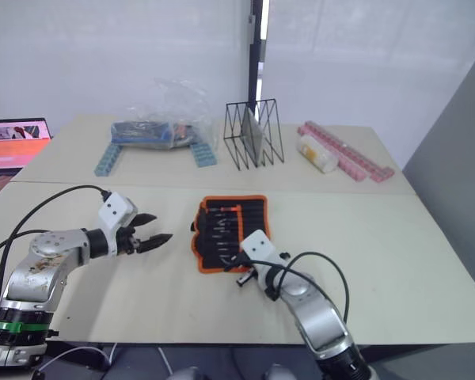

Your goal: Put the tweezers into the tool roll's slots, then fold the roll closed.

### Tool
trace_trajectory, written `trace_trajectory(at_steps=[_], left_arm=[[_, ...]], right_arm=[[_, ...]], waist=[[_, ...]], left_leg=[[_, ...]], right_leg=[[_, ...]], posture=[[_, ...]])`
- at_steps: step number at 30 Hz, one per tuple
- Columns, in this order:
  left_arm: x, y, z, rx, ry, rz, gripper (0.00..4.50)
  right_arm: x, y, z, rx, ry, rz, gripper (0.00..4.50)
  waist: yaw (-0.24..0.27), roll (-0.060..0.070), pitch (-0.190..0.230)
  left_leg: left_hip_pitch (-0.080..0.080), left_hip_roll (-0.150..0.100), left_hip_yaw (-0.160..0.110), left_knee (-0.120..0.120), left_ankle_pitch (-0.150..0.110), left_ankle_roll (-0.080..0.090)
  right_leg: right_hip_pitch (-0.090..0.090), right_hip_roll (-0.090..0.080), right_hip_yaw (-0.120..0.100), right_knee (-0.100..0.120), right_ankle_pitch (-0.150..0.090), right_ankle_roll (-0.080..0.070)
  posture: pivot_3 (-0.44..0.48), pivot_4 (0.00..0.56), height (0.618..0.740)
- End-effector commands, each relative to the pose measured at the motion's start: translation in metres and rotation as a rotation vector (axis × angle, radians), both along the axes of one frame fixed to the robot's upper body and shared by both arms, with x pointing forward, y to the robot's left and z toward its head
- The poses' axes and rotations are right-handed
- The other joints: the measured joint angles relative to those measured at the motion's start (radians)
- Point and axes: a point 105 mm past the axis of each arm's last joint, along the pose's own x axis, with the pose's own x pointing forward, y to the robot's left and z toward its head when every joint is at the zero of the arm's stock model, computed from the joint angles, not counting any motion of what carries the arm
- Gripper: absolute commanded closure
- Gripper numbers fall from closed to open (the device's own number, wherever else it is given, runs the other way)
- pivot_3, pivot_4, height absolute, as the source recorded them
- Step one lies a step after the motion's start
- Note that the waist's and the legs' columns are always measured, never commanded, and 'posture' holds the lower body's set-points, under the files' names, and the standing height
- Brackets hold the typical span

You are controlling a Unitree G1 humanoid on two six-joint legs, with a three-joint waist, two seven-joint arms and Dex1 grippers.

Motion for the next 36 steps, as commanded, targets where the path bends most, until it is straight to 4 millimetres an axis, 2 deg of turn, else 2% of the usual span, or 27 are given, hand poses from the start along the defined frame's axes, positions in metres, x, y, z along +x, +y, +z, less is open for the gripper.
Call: trace_trajectory(at_steps=[1, 7, 13, 16, 19, 23, 27, 31, 36], left_arm=[[0.003, -0.002, 0.012, -0.014, -0.053, -0.008, 0.75], [-0.001, -0.012, 0.017, -0.07, -0.065, -0.05, 0.75], [-0.015, -0.016, 0.017, -0.121, -0.052, -0.091, 0.75], [-0.02, -0.016, 0.017, -0.131, -0.047, -0.094, 0.72], [-0.024, -0.015, 0.015, -0.13, -0.04, -0.092, 0.01], [-0.024, -0.015, 0.013, -0.124, -0.039, -0.082, 0.0], [-0.02, -0.012, 0.013, -0.075, -0.053, -0.089, 0.0], [-0.012, -0.007, 0.019, 0.018, -0.068, -0.181, 0.0], [0.004, 0.009, 0.023, 0.171, -0.093, -0.298, 0.0]], right_arm=[[-0.022, -0.011, -0.057, -0.092, 0.243, -0.009, 4.5], [-0.023, -0.006, -0.05, -0.081, 0.215, 0.021, 4.5], [-0.024, 0.0, -0.035, -0.057, 0.141, 0.059, 4.5], [-0.026, 0.001, -0.028, -0.048, 0.112, 0.077, 3.64], [-0.029, 0.004, -0.018, -0.026, 0.082, 0.111, 2.64], [-0.029, 0.007, -0.01, -0.005, 0.058, 0.132, 1.26], [-0.025, 0.009, -0.012, -0.011, 0.064, 0.139, 0.02], [-0.023, 0.013, -0.014, -0.014, 0.071, 0.158, 0.02], [-0.021, 0.011, -0.016, -0.023, 0.07, 0.176, 0.02]], waist=[[-0.001, 0.0, 0.0], [-0.002, 0.0, 0.0], [-0.003, 0.001, 0.001], [-0.003, 0.001, 0.0], [-0.006, 0.0, 0.0], [-0.011, 0.0, 0.0], [-0.019, 0.0, 0.0], [-0.025, 0.0, 0.0], [-0.03, 0.0, 0.0]], left_leg=[[0.0, 0.0, 0.0, 0.0, 0.0, 0.0], [-0.001, 0.0, 0.0, -0.002, 0.0, -0.001], [-0.002, 0.0, 0.0, -0.004, -0.001, -0.001], [-0.004, 0.0, 0.0, -0.007, 0.0, -0.003], [-0.006, 0.0, 0.001, -0.011, 0.001, -0.004], [-0.008, 0.0, 0.001, -0.014, 0.002, -0.006], [-0.008, 0.0, 0.001, -0.015, 0.003, -0.006], [-0.006, 0.0, 0.001, -0.014, 0.004, -0.007], [-0.004, 0.0, 0.005, -0.013, 0.004, -0.007]], right_leg=[[0.0, 0.0, 0.0, 0.0, 0.0, 0.0], [-0.001, -0.001, 0.0, -0.001, 0.0, -0.001], [-0.004, -0.002, 0.0, -0.001, 0.0, -0.001], [-0.008, -0.002, 0.0, -0.002, 0.0, -0.001], [-0.012, -0.002, 0.001, -0.001, -0.001, -0.002], [-0.015, 0.0, 0.0, -0.001, -0.001, -0.003], [-0.015, 0.002, 0.0, 0.0, -0.002, -0.004], [-0.014, 0.005, 0.0, 0.001, -0.002, -0.004], [-0.013, 0.015, -0.002, 0.002, -0.002, -0.005]], posture=[[0.0, 0.15, 0.737], [0.0, 0.15, 0.737], [0.0, 0.15, 0.737], [0.0, 0.15, 0.737], [0.0, 0.15, 0.737], [0.0, 0.15, 0.737], [0.0, 0.15, 0.737], [0.0, 0.15, 0.737], [0.0, 0.15, 0.737]])
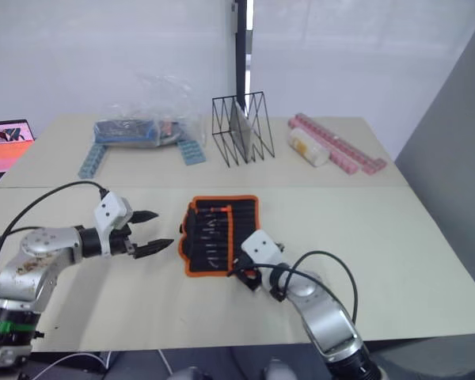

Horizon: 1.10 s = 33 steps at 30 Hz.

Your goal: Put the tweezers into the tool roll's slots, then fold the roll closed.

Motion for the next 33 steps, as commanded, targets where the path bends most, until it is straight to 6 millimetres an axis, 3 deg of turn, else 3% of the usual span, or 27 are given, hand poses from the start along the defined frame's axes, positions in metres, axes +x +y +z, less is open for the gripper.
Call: trace_trajectory(at_steps=[1, 4, 10, 16, 23, 26, 33], left_arm=[[0.012, 0.012, 0.006, 0.12, -0.063, -0.082, 0.0], [0.029, 0.019, 0.006, 0.28, -0.156, -0.153, 0.0], [0.059, 0.002, 0.019, 0.497, -0.381, -0.297, 0.0], [0.066, -0.033, 0.016, 0.618, -0.555, -0.455, 0.0], [0.072, -0.055, 0.007, 0.692, -0.633, -0.513, 0.0], [0.075, -0.06, 0.005, 0.717, -0.654, -0.52, 0.8], [0.074, -0.058, -0.002, 0.771, -0.655, -0.552, 3.18]], right_arm=[[-0.015, 0.01, -0.028, -0.019, 0.123, 0.086, 0.02], [-0.013, 0.009, -0.023, -0.006, 0.102, 0.095, 0.02], [-0.017, 0.011, 0.001, 0.108, 0.068, 0.146, 0.02], [-0.021, 0.007, 0.008, 0.131, 0.062, 0.162, 0.02], [-0.022, 0.009, 0.01, 0.141, 0.055, 0.137, 0.02], [-0.024, 0.01, 0.01, 0.143, 0.057, 0.134, 0.0], [-0.026, 0.01, 0.009, 0.146, 0.06, 0.122, 0.0]], waist=[[-0.001, 0.0, 0.0], [0.002, -0.001, 0.0], [0.019, -0.001, 0.001], [0.031, -0.002, 0.004], [0.034, -0.003, 0.008], [0.034, -0.003, 0.01], [0.035, -0.003, 0.01]], left_leg=[[0.0, 0.0, 0.001, 0.0, 0.0, 0.0], [0.0, 0.0, 0.002, 0.002, 0.0, 0.0], [-0.006, 0.001, 0.003, 0.011, -0.001, 0.002], [-0.011, 0.001, 0.003, 0.015, -0.002, 0.004], [-0.014, 0.0, 0.003, 0.024, -0.004, 0.006], [-0.015, 0.0, 0.002, 0.028, -0.004, 0.007], [-0.015, 0.0, 0.002, 0.031, -0.004, 0.007]], right_leg=[[0.0, 0.001, 0.0, 0.0, 0.0, 0.0], [0.0, 0.005, 0.0, 0.001, 0.0, 0.0], [-0.003, 0.008, -0.001, 0.001, 0.0, 0.0], [-0.004, 0.008, -0.002, 0.008, 0.001, 0.002], [-0.004, 0.006, -0.003, 0.009, 0.002, 0.005], [-0.004, 0.006, -0.003, 0.009, 0.002, 0.005], [-0.004, 0.006, -0.003, 0.011, 0.002, 0.005]], posture=[[0.0, 0.15, 0.737], [0.0, 0.15, 0.737], [0.0, 0.15, 0.737], [0.0, 0.15, 0.737], [0.0, 0.15, 0.737], [0.0, 0.15, 0.737], [0.0, 0.15, 0.737]])
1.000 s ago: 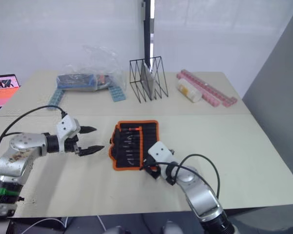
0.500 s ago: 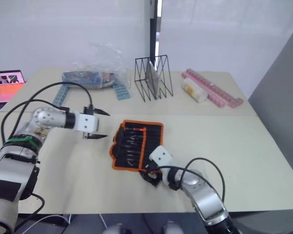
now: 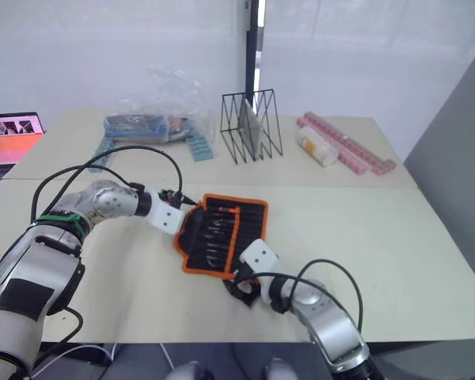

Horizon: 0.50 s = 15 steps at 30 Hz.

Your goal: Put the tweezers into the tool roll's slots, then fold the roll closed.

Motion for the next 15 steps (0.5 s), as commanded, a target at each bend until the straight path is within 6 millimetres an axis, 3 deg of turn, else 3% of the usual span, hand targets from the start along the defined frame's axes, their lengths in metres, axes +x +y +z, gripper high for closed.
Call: trace_trajectory(at_steps=[1, 4, 9, 15], left_arm=[[0.003, -0.002, 0.014, -0.007, -0.053, -0.022, 3.5], [0.0, 0.0, 0.012, -0.008, -0.042, -0.027, 4.46], [-0.004, 0.009, 0.01, -0.046, 0.04, 0.011, 4.46], [-0.014, 0.004, 0.003, -0.127, 0.197, 0.01, 4.46]], right_arm=[[-0.003, 0.003, 0.007, 0.023, -0.015, 0.008, 0.0], [-0.003, 0.003, 0.007, 0.024, -0.015, 0.004, 0.0], [-0.002, 0.002, 0.012, 0.033, -0.024, -0.002, 0.0], [-0.001, 0.004, 0.026, 0.078, -0.054, 0.013, 0.0]], waist=[[0.001, 0.0, 0.0], [0.002, 0.0, 0.0], [0.001, 0.0, 0.0], [-0.003, 0.0, 0.0]], left_leg=[[0.0, 0.0, 0.0, 0.0, 0.0, 0.0], [0.0, 0.0, 0.0, 0.001, 0.0, 0.0], [0.0, 0.0, 0.0, 0.001, 0.0, 0.0], [0.0, 0.0, 0.0, 0.002, 0.0, 0.0]], right_leg=[[0.0, 0.0, 0.0, 0.0, 0.0, 0.0], [0.0, 0.0, 0.0, 0.002, 0.0, 0.0], [0.0, 0.0, 0.0, 0.003, 0.0, 0.0], [0.0, 0.0, 0.0, 0.004, 0.0, 0.0]], posture=[[0.0, 0.15, 0.737], [0.0, 0.15, 0.737], [0.0, 0.15, 0.737], [0.0, 0.15, 0.737]])
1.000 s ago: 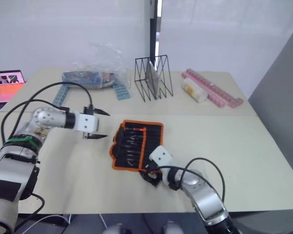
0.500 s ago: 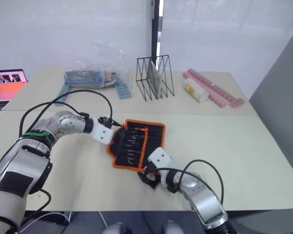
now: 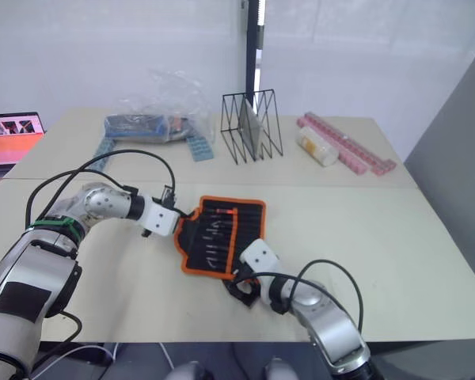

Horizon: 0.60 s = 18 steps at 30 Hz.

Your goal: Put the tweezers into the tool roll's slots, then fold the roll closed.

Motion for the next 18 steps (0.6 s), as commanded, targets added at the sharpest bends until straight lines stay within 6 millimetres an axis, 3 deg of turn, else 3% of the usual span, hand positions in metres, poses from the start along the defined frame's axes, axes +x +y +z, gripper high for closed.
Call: trace_trajectory(at_steps=[1, 9, 12, 15, 18], left_arm=[[-0.003, -0.01, 0.006, -0.074, 0.063, -0.011, 4.46], [-0.01, -0.046, -0.009, -0.116, 0.2, -0.032, 4.46], [-0.014, -0.056, -0.01, -0.108, 0.203, -0.053, 4.46], [-0.015, -0.064, -0.008, -0.124, 0.23, -0.042, 4.46], [-0.018, -0.076, -0.005, -0.141, 0.245, -0.057, 4.46]], right_arm=[[-0.001, 0.006, 0.027, 0.075, -0.073, 0.035, 0.0], [-0.011, 0.022, 0.05, 0.148, -0.097, 0.147, 0.0], [-0.014, 0.017, 0.05, 0.133, -0.085, 0.15, 0.0], [-0.019, 0.019, 0.062, 0.187, -0.069, 0.162, 0.0], [-0.014, 0.022, 0.049, 0.128, -0.035, 0.123, 0.0]], waist=[[0.0, 0.0, 0.0], [0.005, 0.0, 0.0], [0.011, 0.0, 0.0], [0.011, 0.0, 0.0], [0.011, 0.0, 0.0]], left_leg=[[0.0, 0.0, 0.0, 0.0, 0.0, 0.0], [0.0, -0.001, -0.001, 0.002, 0.0, 0.0], [-0.001, -0.001, -0.002, 0.002, 0.0, 0.0], [-0.001, -0.001, -0.002, 0.003, 0.0, 0.0], [0.0, -0.001, -0.002, 0.003, 0.0, 0.0]], right_leg=[[0.0, 0.0, 0.0, 0.0, 0.0, 0.0], [0.001, 0.0, 0.0, 0.001, 0.0, 0.0], [0.001, -0.001, 0.0, 0.001, 0.001, 0.001], [0.001, -0.001, 0.0, 0.001, 0.001, 0.001], [0.001, 0.0, 0.001, 0.001, 0.001, 0.001]], posture=[[0.0, 0.15, 0.737], [0.0, 0.15, 0.737], [0.0, 0.15, 0.737], [0.0, 0.15, 0.737], [0.0, 0.15, 0.737]])
